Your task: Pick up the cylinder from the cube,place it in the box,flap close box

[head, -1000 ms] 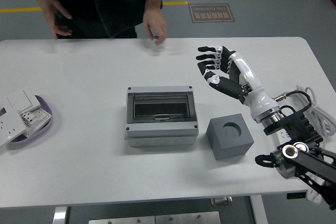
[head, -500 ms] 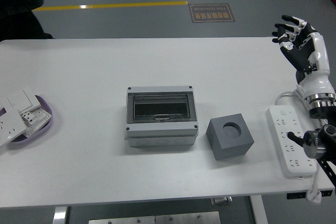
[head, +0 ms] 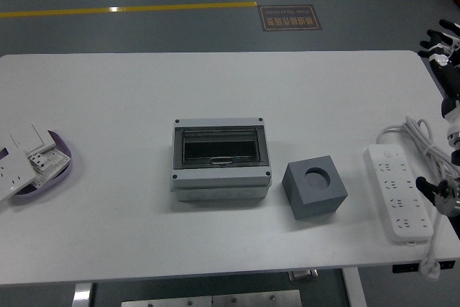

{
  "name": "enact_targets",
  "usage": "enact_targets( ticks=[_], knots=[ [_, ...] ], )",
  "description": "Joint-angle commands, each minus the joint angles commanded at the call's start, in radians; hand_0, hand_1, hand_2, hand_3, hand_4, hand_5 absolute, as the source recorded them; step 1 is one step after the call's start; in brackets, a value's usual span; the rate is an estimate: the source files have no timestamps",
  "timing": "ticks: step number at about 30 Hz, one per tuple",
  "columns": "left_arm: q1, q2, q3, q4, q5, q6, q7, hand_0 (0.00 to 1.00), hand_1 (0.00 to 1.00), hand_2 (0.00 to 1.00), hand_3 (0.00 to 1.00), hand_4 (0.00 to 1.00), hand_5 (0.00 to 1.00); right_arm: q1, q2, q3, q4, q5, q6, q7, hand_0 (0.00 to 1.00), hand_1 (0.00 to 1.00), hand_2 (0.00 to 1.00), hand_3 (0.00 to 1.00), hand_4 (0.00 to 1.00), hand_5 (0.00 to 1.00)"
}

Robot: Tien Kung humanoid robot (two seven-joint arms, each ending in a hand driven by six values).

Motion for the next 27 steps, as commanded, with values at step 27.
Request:
enact_targets(
  ticks=[27],
  knots=[
    [-0.004,0.007,0.046,0.009,-0.034,-0.001,-0.002,0.596,0.622,0.616,0.635,0.695,0.219,-0.054,0.010,0.076,-0.012,-0.002,0.001,0.005,0.552,0.571,0.615,0.665,0.621,0.225]
  ],
)
